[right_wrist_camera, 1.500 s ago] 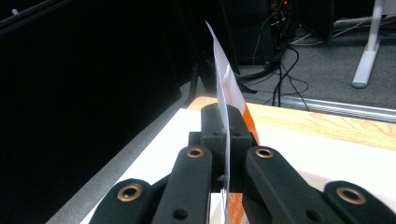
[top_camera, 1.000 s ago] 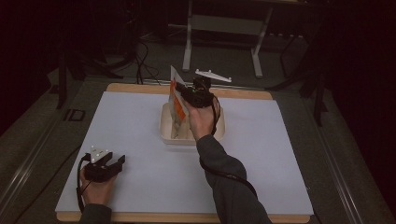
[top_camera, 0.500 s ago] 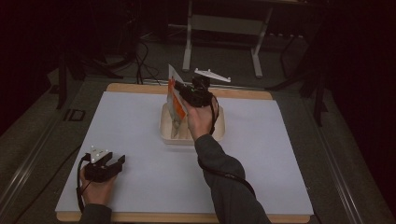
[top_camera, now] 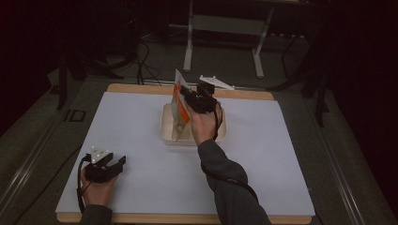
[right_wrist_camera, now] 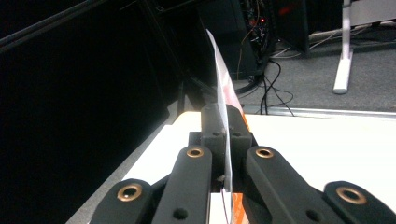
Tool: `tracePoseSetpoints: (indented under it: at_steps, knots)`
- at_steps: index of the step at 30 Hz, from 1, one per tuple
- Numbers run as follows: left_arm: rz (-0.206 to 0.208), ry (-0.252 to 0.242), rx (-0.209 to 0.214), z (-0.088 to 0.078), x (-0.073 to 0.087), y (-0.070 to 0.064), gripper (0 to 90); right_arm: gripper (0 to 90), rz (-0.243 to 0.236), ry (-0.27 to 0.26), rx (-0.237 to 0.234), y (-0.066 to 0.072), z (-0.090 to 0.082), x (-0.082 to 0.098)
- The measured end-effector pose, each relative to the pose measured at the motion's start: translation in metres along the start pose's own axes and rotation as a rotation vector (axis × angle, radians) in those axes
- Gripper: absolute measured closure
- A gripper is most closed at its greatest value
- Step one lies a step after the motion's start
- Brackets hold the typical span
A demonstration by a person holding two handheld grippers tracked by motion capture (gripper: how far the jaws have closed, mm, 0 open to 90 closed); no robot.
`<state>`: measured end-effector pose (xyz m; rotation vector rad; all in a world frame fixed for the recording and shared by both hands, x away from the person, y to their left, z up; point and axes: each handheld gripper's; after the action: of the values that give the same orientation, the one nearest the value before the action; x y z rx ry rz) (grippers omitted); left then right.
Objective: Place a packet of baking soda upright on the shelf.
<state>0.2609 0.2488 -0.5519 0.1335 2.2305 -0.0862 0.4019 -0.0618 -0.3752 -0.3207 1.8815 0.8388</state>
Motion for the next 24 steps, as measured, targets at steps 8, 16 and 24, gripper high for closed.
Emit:
tracePoseSetpoints:
  at_steps: [8,16,24]
  knots:
    - [-0.001,0.001,0.0,0.0,0.0,0.0,46.1,90.0,0.015,-0.012,0.029,-0.006,0.001,-0.002]
    - [-0.005,-0.004,0.006,-0.001,0.0,0.001,46.1,90.0,0.009,-0.031,0.039,0.0,0.016,-0.004]
    - [-0.012,-0.005,0.008,-0.001,0.0,0.002,46.1,90.0,-0.01,-0.031,0.04,0.002,0.023,0.002]
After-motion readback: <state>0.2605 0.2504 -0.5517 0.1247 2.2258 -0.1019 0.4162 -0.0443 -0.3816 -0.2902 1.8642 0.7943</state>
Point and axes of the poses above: each handheld gripper's, and its own axes: z roughly forward along the jaws, x roughly out of its underside, y roughly to its left, and after that the axes turned 5 degrees about -x, right-handed
